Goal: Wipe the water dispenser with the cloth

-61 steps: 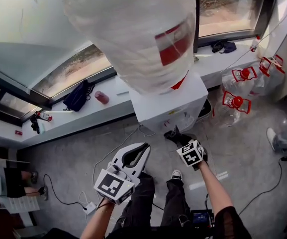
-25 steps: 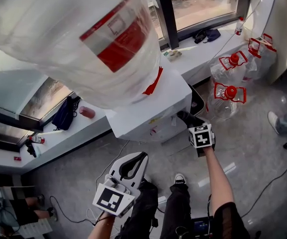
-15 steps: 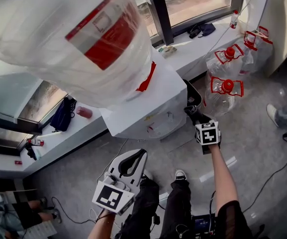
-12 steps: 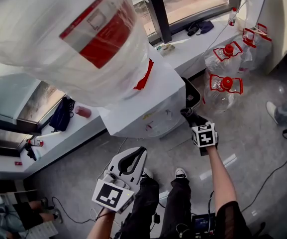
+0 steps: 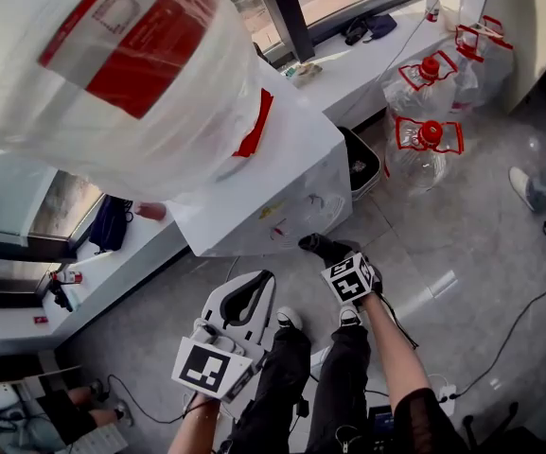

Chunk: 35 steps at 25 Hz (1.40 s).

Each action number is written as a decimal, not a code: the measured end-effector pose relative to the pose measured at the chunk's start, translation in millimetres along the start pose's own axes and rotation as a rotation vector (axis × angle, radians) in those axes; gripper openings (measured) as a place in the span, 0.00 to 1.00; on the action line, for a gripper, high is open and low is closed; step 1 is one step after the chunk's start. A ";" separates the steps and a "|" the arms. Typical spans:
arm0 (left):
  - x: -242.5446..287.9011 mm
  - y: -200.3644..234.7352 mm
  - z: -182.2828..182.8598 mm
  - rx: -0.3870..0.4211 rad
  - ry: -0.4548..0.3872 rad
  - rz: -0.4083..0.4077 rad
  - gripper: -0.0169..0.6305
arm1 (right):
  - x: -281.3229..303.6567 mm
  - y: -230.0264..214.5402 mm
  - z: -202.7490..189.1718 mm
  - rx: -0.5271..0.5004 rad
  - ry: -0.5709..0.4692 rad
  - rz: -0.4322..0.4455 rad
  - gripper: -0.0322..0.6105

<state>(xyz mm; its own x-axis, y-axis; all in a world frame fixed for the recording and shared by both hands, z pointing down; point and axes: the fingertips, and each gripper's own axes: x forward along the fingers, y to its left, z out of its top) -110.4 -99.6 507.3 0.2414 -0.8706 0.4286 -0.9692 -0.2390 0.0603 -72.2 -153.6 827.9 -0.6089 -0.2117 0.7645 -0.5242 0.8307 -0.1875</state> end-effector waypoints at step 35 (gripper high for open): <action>65.1 -21.4 -56.7 0.008 0.092 -0.193 0.06 | 48.8 -134.4 -17.5 0.292 -0.024 -0.168 0.22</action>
<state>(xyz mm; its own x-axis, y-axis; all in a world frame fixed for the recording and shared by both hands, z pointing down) -76.8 -126.8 585.1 0.4163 -0.7658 0.4901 -0.9050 -0.4008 0.1424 -21.1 -266.5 901.1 -0.5118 -0.3478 0.7856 -0.7644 0.6017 -0.2316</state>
